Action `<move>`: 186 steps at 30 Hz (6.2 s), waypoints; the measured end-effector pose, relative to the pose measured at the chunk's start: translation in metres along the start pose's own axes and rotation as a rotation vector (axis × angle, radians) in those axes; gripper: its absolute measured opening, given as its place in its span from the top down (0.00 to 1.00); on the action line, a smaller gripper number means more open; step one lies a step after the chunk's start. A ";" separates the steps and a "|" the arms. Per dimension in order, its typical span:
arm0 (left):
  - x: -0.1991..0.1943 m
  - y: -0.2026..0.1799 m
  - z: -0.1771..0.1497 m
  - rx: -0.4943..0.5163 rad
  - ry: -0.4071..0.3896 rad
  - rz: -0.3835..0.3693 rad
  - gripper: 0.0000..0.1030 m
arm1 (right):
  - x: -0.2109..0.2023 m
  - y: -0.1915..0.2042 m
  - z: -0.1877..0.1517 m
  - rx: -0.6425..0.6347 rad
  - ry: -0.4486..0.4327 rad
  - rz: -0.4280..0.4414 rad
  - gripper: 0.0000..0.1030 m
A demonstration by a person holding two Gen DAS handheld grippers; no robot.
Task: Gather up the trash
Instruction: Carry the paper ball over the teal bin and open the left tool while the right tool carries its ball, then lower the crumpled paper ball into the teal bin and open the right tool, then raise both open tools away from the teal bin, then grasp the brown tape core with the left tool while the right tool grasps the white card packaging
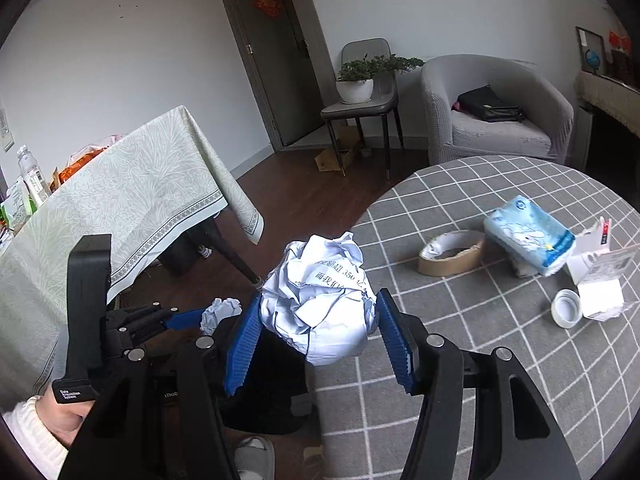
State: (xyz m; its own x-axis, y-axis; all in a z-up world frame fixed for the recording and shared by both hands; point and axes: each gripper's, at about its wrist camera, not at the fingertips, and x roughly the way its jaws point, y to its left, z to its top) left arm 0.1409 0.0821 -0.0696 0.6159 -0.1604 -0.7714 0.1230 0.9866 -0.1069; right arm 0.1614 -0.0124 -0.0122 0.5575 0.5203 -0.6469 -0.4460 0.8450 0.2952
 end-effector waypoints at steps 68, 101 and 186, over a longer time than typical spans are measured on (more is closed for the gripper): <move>-0.026 0.161 -0.032 -0.204 -0.074 0.018 0.53 | 0.244 0.099 -0.105 -0.164 0.630 -0.006 0.29; -0.086 0.072 0.029 -0.147 -0.294 -0.078 0.35 | 0.101 0.079 -0.031 -0.254 0.257 0.065 0.42; 0.081 -0.148 0.122 0.118 -0.078 -0.208 0.60 | -0.029 -0.218 0.018 0.043 0.126 -0.280 0.06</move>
State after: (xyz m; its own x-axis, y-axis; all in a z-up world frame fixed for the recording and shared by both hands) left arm 0.2675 -0.0806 -0.0390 0.6253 -0.3661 -0.6891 0.3408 0.9226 -0.1809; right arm 0.2553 -0.2096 -0.0449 0.5618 0.2495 -0.7888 -0.2560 0.9591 0.1211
